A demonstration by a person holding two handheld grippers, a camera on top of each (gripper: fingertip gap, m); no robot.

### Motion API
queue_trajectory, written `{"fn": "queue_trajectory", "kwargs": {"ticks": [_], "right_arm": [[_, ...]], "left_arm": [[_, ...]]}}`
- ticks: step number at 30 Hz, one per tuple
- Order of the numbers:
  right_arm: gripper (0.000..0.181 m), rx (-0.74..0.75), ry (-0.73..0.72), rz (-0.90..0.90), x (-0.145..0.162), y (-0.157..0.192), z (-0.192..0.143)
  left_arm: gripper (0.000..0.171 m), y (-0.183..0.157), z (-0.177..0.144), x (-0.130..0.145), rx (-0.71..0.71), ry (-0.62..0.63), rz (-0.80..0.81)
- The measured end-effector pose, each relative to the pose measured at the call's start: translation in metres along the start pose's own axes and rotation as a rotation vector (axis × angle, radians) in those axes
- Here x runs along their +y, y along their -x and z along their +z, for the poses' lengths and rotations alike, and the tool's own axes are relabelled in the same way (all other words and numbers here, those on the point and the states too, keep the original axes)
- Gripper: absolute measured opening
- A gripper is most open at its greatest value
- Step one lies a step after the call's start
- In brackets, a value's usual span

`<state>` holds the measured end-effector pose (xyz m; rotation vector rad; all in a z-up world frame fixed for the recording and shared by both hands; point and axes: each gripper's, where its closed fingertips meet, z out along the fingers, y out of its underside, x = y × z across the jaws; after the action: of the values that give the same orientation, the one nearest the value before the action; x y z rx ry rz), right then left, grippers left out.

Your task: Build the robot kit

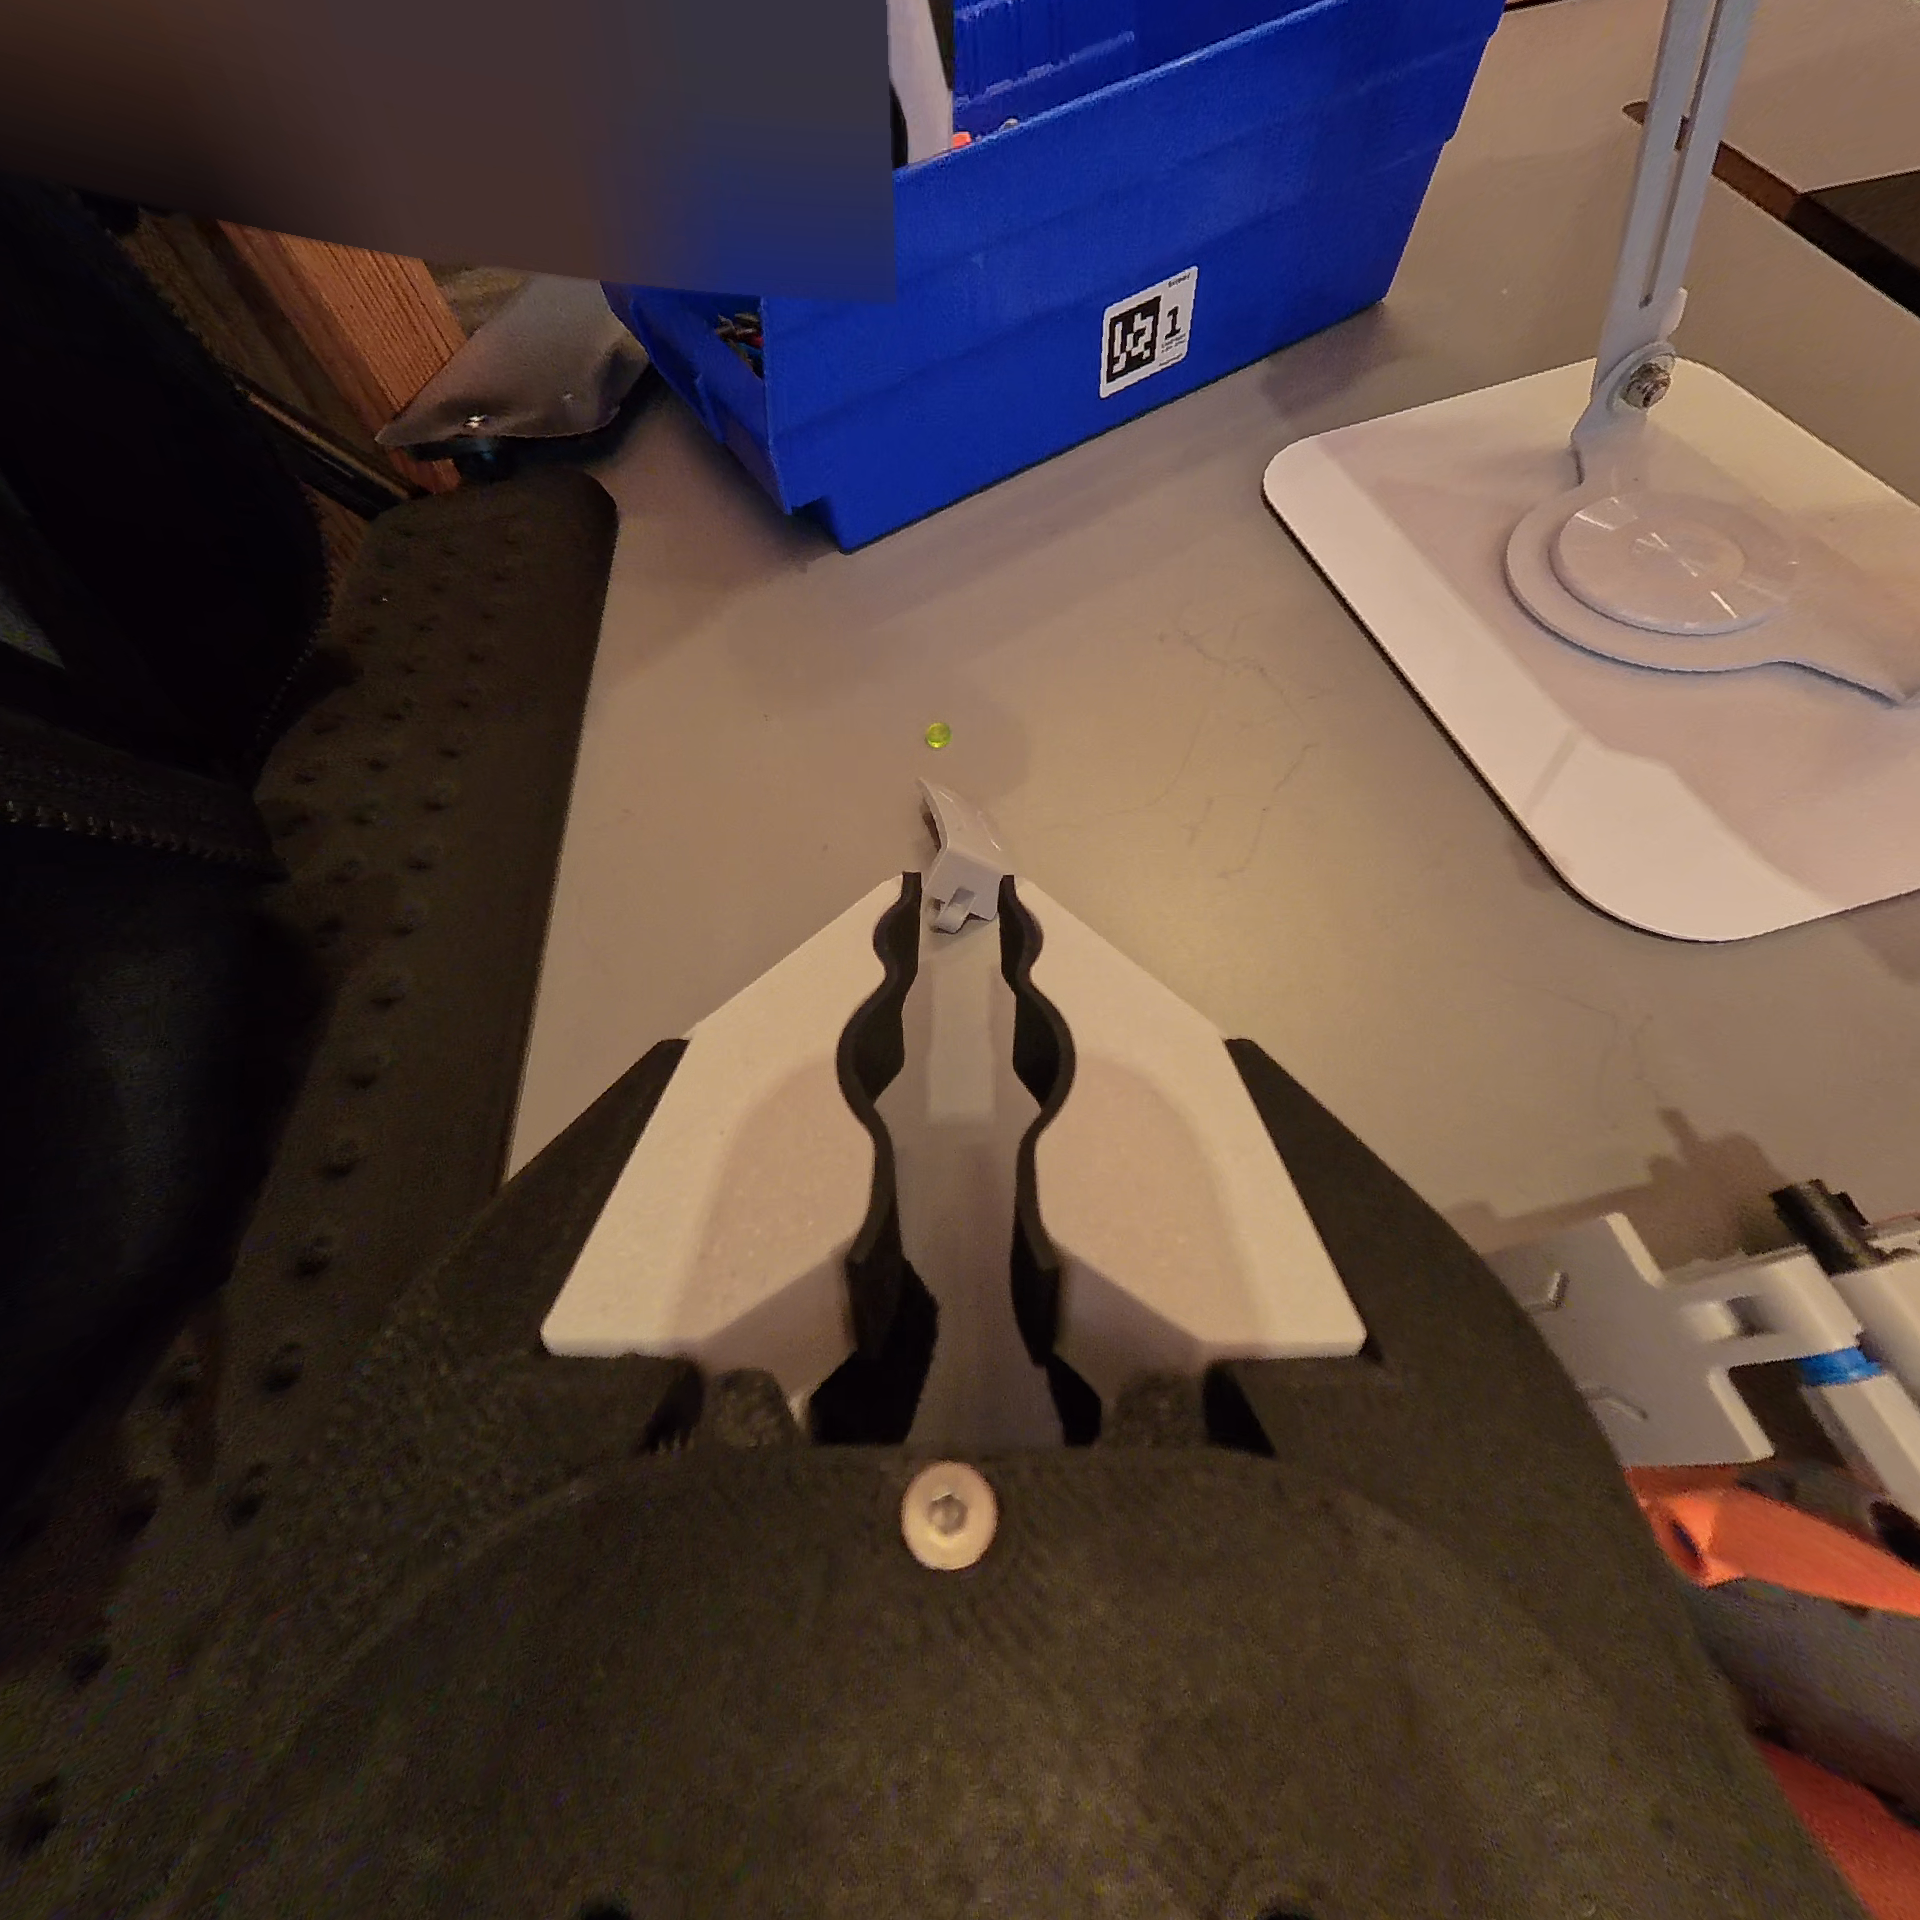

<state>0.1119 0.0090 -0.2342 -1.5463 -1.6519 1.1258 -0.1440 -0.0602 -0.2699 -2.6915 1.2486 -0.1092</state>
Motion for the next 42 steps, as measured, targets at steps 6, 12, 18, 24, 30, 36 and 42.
{"fn": "queue_trajectory", "kwargs": {"ticks": [6, 12, 18, 24, 30, 36, 42], "right_arm": [[0.013, -0.002, -0.001, 0.005, 0.001, -0.001, 0.000], [0.012, -0.001, -0.002, 0.004, 0.000, -0.001, -0.001], [0.012, -0.004, -0.002, 0.007, 0.001, 0.000, -0.001], [0.013, -0.004, -0.001, 0.006, 0.001, 0.000, -0.001], [0.012, -0.009, 0.000, 0.010, 0.002, 0.000, 0.000], [0.012, -0.011, -0.001, 0.014, 0.002, 0.000, 0.000], [0.012, -0.011, 0.000, 0.016, 0.003, -0.001, 0.000]], "left_arm": [[0.043, 0.003, 0.022, 0.018, 0.004, 0.099, -0.020], [0.040, 0.015, 0.018, 0.021, -0.041, 0.089, -0.034], [0.040, 0.034, -0.003, 0.026, -0.097, 0.062, -0.069], [0.040, 0.070, -0.025, 0.032, -0.194, 0.023, -0.123], [0.040, 0.104, -0.030, 0.044, -0.276, 0.046, -0.158], [0.053, 0.111, -0.027, 0.046, -0.260, 0.041, -0.207], [0.057, 0.102, -0.043, 0.039, -0.260, -0.006, -0.192]]}}
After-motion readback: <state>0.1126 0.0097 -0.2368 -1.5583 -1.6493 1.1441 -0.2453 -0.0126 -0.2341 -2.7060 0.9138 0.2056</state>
